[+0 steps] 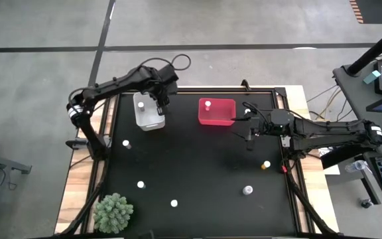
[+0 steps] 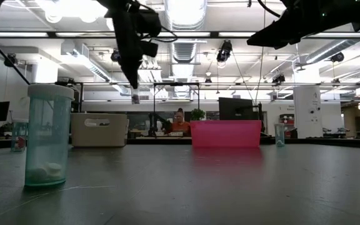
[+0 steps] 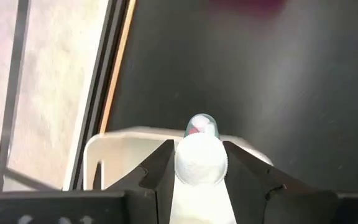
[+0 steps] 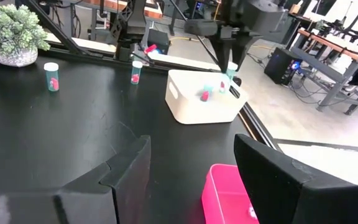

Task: Pick and place medicine bottles into bin by pill shape (circle, oval)
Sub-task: Put the blue capsule bottle into the gray bin

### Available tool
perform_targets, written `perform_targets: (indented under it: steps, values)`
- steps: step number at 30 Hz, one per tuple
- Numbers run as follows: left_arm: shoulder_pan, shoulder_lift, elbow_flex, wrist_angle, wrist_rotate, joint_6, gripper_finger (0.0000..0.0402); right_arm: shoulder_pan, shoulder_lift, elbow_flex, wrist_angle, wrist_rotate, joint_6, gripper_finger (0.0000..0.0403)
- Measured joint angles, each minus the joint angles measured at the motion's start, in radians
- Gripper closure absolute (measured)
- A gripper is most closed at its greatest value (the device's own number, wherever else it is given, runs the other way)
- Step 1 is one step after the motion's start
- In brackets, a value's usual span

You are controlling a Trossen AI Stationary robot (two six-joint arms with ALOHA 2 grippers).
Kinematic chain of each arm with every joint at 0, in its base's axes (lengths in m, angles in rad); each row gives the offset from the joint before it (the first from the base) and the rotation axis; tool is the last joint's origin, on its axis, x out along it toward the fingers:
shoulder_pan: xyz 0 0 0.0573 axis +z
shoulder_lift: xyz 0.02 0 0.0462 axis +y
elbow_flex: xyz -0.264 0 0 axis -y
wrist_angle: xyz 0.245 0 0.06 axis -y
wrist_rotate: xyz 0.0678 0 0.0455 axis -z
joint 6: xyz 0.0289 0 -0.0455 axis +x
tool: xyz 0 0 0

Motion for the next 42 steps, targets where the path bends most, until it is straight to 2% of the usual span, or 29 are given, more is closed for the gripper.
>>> perform_targets:
  steps: [9, 16, 20, 42]
  values:
    - [0.116, 0.000, -0.023, -0.017, 0.001, 0.015, 0.0301, 0.000, 0.000, 0.000, 0.000, 0.000, 0.000, 0.0179]
    - [0.182, 0.000, -0.101, 0.005, 0.001, 0.014, 0.0301, 0.000, 0.000, 0.000, 0.000, 0.000, -0.001, 0.0179]
    - [0.195, 0.000, -0.144, 0.079, 0.001, 0.007, 0.0301, 0.000, 0.000, 0.000, 0.000, 0.000, -0.002, 0.0179]
    - [0.215, 0.000, -0.309, 0.255, 0.003, -0.034, 0.0301, 0.000, 0.000, 0.000, 0.000, 0.000, -0.003, 0.0179]
